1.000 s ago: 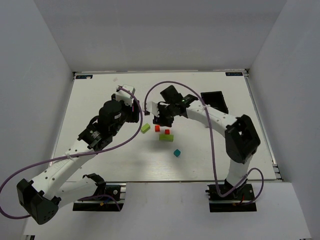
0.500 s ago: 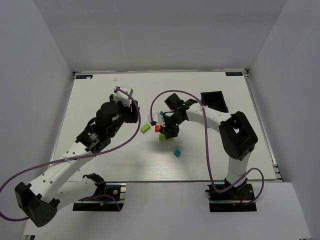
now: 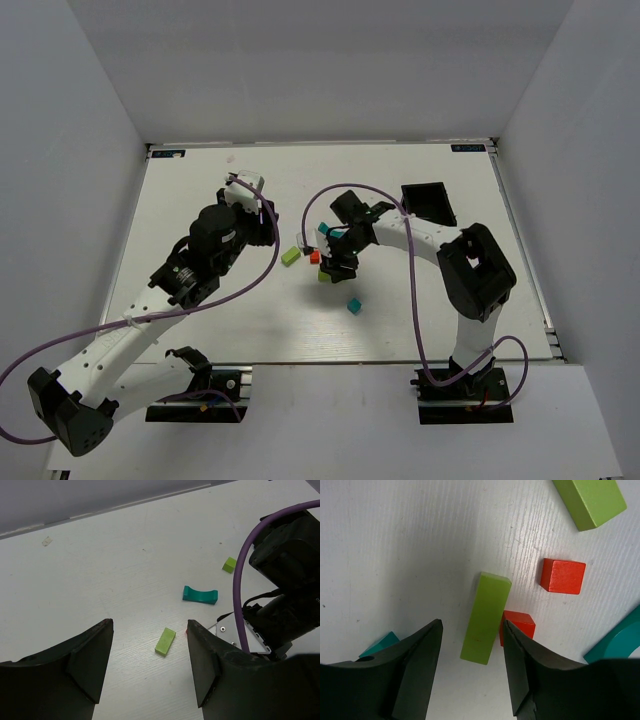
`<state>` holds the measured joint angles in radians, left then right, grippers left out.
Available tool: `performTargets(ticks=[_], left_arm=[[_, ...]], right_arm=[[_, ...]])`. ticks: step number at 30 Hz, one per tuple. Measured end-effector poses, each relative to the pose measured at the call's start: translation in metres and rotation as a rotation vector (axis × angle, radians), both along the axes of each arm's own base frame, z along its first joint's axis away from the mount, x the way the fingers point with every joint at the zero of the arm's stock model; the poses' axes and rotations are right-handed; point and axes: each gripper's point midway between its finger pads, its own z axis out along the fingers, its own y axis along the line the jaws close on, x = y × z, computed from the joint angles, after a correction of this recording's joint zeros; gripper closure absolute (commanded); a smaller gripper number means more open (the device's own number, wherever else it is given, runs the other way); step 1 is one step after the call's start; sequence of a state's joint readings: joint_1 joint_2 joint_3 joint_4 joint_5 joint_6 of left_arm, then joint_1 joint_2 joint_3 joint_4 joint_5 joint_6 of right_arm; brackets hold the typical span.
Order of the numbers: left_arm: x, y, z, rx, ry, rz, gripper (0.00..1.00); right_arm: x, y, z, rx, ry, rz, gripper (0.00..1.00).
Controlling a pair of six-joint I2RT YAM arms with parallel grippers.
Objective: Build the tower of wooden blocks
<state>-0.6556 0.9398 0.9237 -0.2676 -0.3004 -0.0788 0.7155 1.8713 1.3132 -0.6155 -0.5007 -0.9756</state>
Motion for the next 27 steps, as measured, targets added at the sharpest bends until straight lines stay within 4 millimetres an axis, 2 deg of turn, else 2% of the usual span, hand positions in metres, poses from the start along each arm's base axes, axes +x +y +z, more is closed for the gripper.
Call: performTargets(ticks=[12,24,27], left_arm=[[0.001,0.000,0.002,-0.004,-0.005,0.000,0.29],[0.001,0.000,0.002,-0.004,-0.005,0.000,0.29],[0.001,0.000,0.002,-0.004,-0.005,0.000,0.29]], right_arm=[[0.005,0.018,0.002,0.048,-0.032,-0.003,0.41],[0.007,0.016,-0.018,0.001,-0.021,-0.024,0.41],[0.010,0.016,-0.020,-0.006,-0.033,-0.028,0.48]])
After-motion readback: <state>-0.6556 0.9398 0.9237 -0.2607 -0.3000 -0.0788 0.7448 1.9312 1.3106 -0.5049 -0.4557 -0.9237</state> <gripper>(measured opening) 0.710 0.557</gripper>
